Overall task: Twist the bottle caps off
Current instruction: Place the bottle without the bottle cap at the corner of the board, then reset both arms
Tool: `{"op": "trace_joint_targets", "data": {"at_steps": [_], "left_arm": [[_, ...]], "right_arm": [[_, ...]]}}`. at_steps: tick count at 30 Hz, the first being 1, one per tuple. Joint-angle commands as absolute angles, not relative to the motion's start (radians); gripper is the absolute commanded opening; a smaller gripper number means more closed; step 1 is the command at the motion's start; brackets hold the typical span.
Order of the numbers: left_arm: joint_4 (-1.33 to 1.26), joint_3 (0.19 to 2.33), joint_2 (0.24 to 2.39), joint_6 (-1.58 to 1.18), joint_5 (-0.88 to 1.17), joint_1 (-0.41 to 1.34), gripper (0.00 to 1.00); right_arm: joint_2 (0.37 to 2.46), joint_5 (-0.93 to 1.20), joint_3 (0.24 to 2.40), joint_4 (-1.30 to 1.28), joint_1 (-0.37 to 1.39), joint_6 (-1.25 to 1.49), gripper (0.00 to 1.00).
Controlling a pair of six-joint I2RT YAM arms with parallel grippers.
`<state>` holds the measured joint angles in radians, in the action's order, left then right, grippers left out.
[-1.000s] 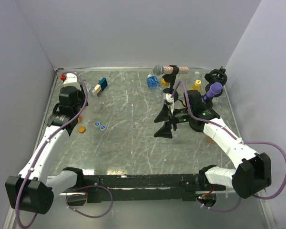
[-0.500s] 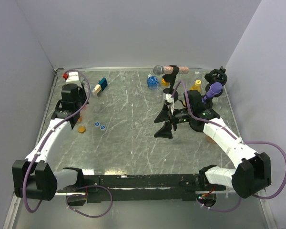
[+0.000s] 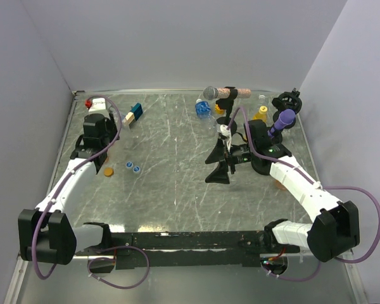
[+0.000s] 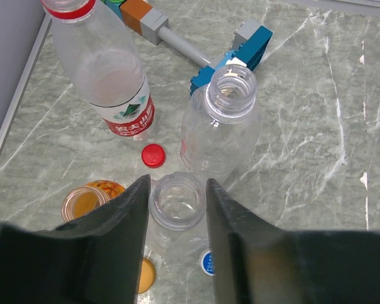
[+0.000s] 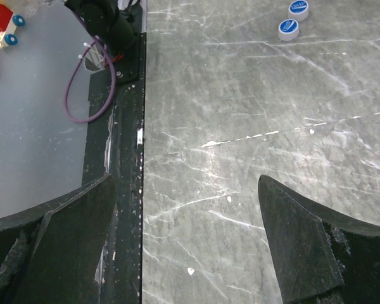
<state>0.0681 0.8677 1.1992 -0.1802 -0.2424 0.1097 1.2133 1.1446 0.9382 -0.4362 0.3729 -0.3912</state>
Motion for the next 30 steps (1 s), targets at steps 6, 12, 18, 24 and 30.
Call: {"op": "trace_joint_targets", "data": {"at_steps": [6,12,18,24,30], "left_arm": [[0.100,0.903,1.134,-0.209,-0.238,0.103,0.77],[0.184,0.968,1.083,-0.222,-0.229,0.103,0.88],[0.264,1.017,0.970,-0.242,-0.196,0.103,0.97],[0.344,1.060,0.878,-0.319,-0.031,0.103,0.97],[0.284,0.988,0.779,-0.397,0.214,0.103,0.97]], "right_arm": [[1.212,1.180,0.960,-0.428,0.357,-0.425,0.99],[1.204,1.172,0.965,-0.451,0.351,-0.455,0.99],[1.155,1.189,0.960,-0.503,0.344,-0.555,0.99],[1.111,1.112,1.046,-0.682,0.345,-0.659,0.99],[1.017,0.861,1.184,-0.836,0.342,-0.576,0.99]]}}
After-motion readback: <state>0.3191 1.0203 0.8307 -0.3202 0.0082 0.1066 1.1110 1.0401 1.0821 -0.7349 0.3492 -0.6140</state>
